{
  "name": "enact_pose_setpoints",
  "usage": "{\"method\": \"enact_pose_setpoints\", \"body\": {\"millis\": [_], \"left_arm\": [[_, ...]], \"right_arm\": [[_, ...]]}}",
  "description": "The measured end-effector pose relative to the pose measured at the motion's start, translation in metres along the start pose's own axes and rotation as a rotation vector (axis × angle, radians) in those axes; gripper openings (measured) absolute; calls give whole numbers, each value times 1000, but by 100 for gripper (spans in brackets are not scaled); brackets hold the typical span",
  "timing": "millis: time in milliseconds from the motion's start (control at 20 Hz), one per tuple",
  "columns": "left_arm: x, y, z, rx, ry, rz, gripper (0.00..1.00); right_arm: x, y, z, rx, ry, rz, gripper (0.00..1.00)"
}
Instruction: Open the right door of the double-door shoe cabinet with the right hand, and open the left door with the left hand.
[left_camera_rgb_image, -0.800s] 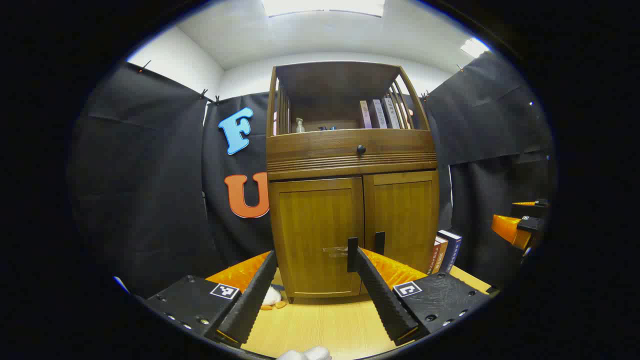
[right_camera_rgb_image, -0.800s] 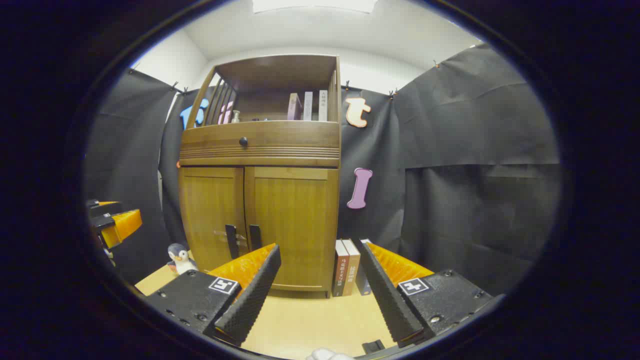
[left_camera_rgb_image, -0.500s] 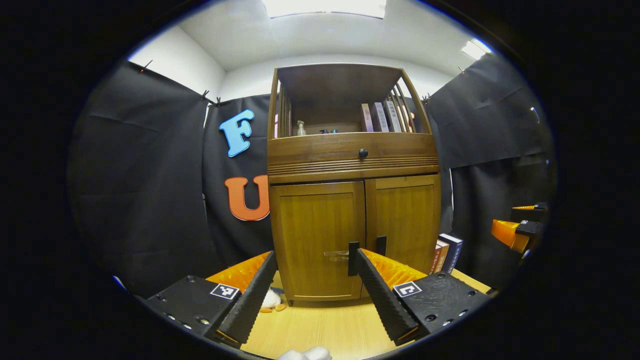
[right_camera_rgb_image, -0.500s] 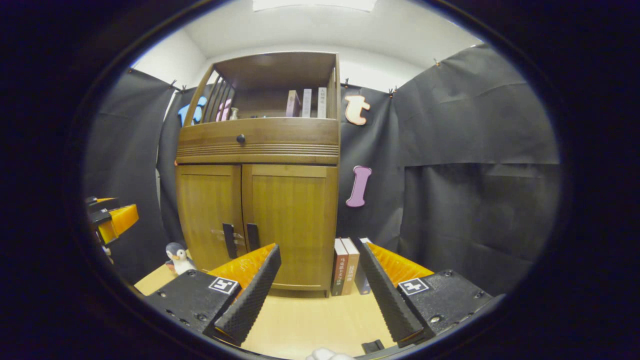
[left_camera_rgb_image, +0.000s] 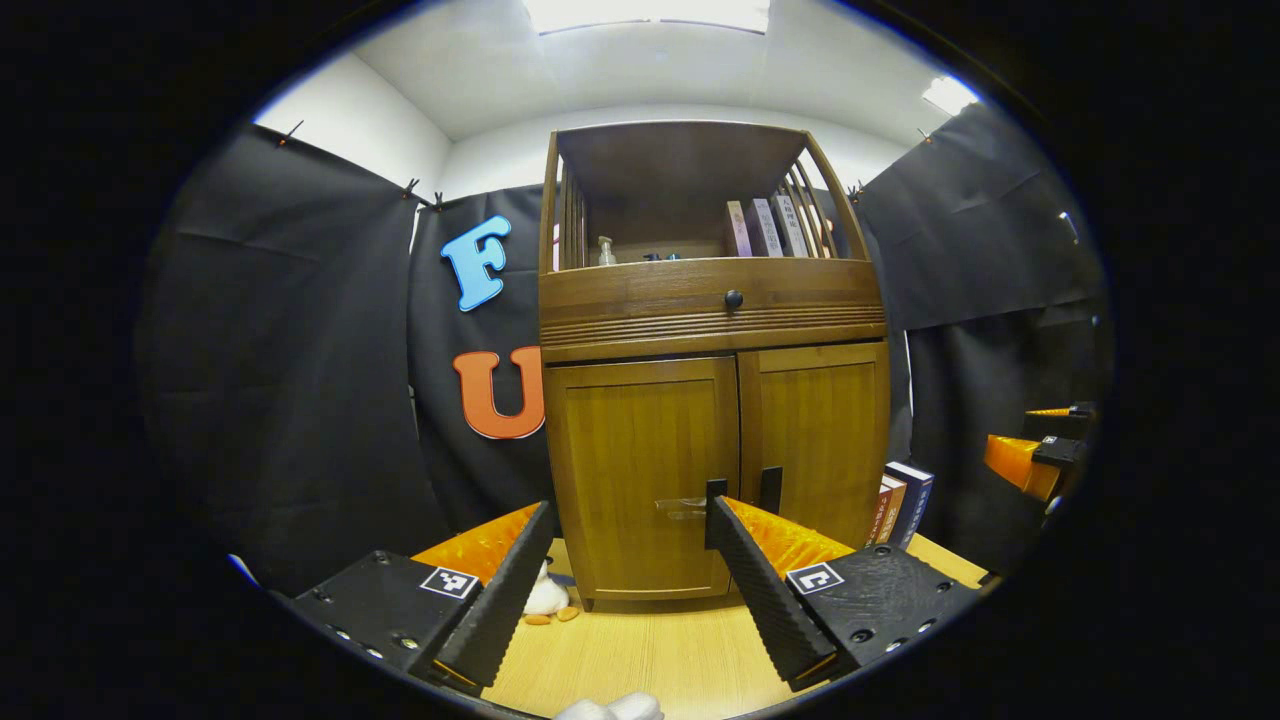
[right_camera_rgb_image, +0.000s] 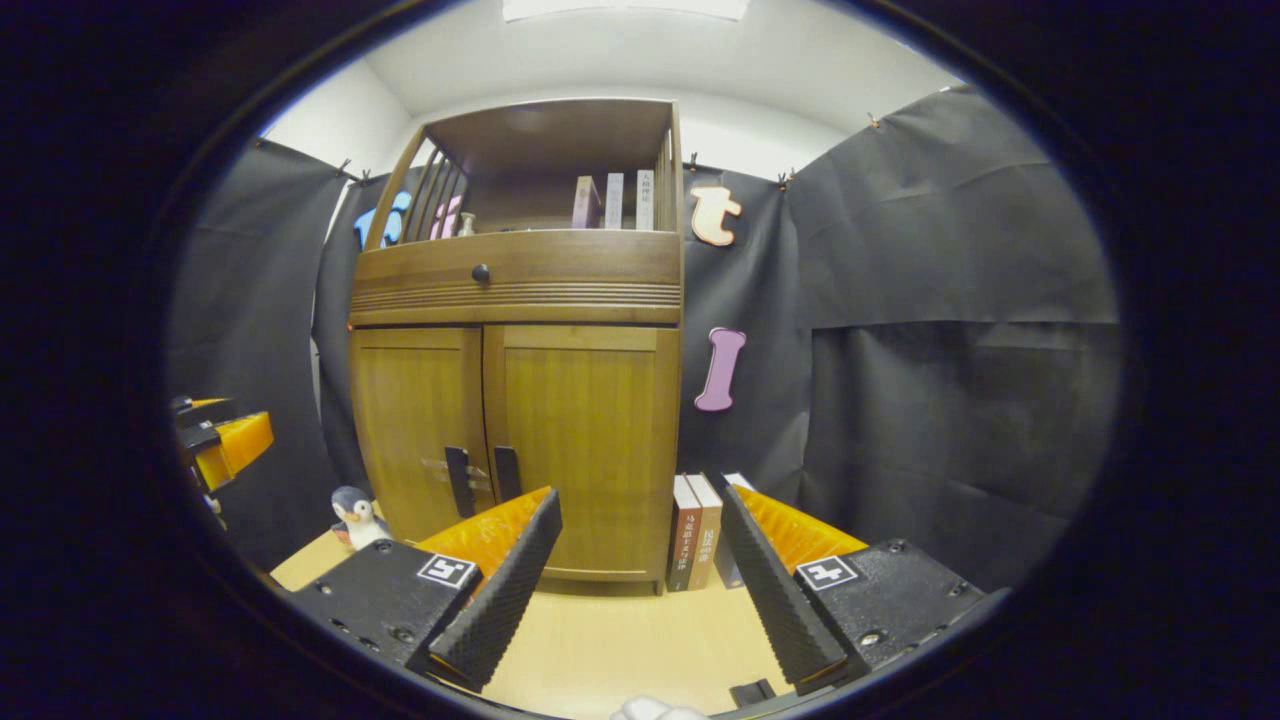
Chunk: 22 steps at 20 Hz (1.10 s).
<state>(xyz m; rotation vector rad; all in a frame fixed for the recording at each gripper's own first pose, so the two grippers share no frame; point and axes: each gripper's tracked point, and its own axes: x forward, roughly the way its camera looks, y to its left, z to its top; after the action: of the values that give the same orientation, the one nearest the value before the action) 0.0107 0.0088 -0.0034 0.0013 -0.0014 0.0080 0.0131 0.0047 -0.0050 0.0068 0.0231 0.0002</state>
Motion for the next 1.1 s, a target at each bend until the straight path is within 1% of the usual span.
{"method": "enact_pose_setpoints", "body": {"millis": [250,350,450,700,750,800,950,1100], "left_arm": [[-3,4,-3,5,8,0,96],[-4,3,-4,8,10,-2,96],[-7,6,-7,8,15,1,96],[-17,15,-8,6,13,27,96],[-18,16,-9,5,15,31,96],[-20,19,-11,4,20,43,96],[-25,29,-16,-13,37,74,95],[-28,43,-23,-14,57,119,96]], "right_arm": [[13,4,-11,-15,19,1,100],[26,9,-17,-24,25,8,100],[43,20,-33,-33,28,16,100],[104,58,-64,-29,31,64,100],[118,67,-68,-13,50,73,100],[131,77,-70,7,53,89,100],[175,100,-76,8,56,103,100],[214,128,-91,14,106,119,100]]}}
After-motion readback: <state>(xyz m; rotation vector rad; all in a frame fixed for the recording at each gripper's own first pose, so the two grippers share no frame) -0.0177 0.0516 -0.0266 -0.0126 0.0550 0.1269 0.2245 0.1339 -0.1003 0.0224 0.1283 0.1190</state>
